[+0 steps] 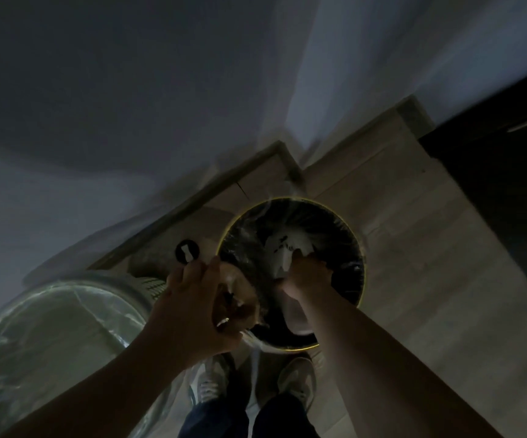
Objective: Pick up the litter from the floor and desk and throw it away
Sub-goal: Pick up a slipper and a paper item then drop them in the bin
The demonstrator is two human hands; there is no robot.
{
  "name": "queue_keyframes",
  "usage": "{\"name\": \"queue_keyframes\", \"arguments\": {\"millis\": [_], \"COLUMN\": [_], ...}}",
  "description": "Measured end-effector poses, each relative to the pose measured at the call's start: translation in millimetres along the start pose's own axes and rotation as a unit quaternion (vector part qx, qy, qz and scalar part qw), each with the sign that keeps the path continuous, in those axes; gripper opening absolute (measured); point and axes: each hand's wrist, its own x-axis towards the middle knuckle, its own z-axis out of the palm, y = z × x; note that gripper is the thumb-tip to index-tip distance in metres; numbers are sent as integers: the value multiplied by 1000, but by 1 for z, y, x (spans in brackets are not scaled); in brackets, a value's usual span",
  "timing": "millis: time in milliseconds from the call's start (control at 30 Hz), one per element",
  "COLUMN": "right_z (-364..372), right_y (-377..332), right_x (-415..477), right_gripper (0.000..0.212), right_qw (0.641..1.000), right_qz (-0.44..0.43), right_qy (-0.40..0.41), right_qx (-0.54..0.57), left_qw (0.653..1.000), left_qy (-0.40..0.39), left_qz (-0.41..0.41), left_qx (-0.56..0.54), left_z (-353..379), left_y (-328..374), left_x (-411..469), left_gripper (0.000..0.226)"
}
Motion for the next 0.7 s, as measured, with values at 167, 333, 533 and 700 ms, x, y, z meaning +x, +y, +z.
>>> {"name": "queue_keyframes", "arguments": {"millis": [167,333,533,700], "right_z": [4,-9,-33,-40], "right_y": [14,34,71,105], "right_x": [4,-28,-82,-101], "right_gripper": [77,59,46,53], "right_qw": [997,986,969,962], "right_qz": [-76,-143,-185,-167], "right_qy": [22,80,155,175], "right_qx": [19,5,55,127], "left_qw": [1000,999,999,996], "left_qy": [28,-16,-2,-17], "left_qz": [-1,-24,-5,-38], "left_qx": [-7,-13,-50,-84], "left_z": [2,-11,-30,-26], "left_y": [0,11,48,78], "left_x": [2,5,25,51], "left_gripper": [103,114,111,105]}}
